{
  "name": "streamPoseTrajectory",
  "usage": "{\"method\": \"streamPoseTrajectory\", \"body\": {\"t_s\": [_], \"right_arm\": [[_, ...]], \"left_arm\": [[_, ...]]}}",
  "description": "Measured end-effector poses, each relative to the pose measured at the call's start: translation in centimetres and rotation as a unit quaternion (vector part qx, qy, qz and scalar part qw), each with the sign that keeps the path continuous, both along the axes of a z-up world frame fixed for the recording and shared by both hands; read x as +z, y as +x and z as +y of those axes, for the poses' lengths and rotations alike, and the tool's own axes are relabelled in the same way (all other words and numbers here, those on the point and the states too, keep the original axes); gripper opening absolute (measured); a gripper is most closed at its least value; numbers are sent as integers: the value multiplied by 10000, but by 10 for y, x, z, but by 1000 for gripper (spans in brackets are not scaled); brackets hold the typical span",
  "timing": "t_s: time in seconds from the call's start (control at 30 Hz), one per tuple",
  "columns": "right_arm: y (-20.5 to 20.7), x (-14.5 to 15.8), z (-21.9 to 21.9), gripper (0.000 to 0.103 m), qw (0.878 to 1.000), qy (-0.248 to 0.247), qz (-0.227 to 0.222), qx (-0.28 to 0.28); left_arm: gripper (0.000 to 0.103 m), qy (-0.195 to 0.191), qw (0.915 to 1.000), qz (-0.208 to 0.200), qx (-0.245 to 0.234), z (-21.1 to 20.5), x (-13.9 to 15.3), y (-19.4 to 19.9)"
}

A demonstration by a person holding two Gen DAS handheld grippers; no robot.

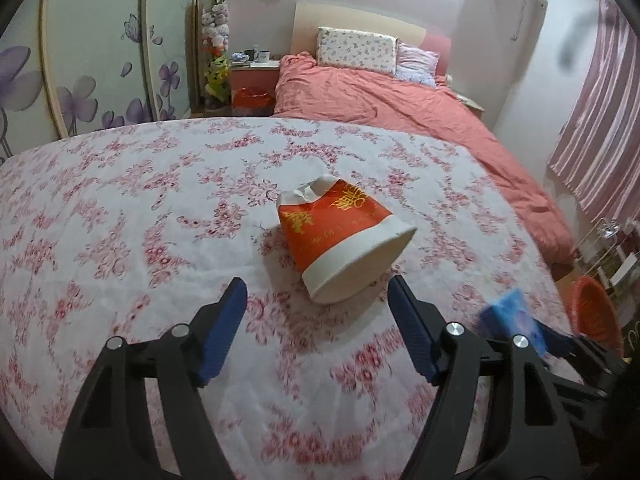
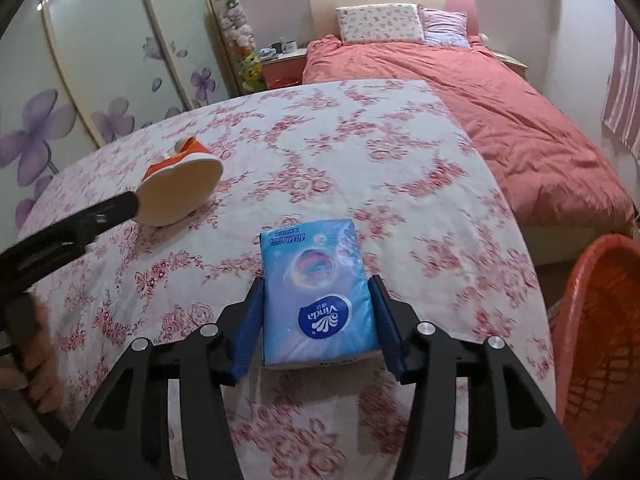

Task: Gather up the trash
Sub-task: 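Grasp the orange paper cup with the left gripper while the right gripper holds the tissue pack, then carry the cup and tissue pack over the orange basket and release both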

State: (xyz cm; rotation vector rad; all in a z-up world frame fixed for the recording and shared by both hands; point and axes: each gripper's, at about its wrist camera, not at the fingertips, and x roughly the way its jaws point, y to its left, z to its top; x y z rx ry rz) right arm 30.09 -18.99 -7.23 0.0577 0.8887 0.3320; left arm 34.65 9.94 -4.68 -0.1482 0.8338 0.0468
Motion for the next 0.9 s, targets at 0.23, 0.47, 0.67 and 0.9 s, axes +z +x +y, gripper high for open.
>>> {"method": "streamPoseTrajectory", "body": {"t_s": [0.23, 0.47, 0.67, 0.9], "right_arm": [[-5, 4, -11, 52, 9998, 160, -53, -55], [-21, 17, -21, 52, 9990, 275, -316, -161], [-38, 33, -31, 52, 9969, 360, -583, -377], [-75, 61, -50, 51, 9904, 198, -1094, -823]], "left_arm": [[22, 223, 9996, 160, 50, -5, -13, 25], [6, 33, 9998, -178, 29, 8, -5, 18], [5, 10, 9988, -490, -77, 7, 17, -8], [5, -140, 9973, -654, -318, -13, 44, -40]]}}
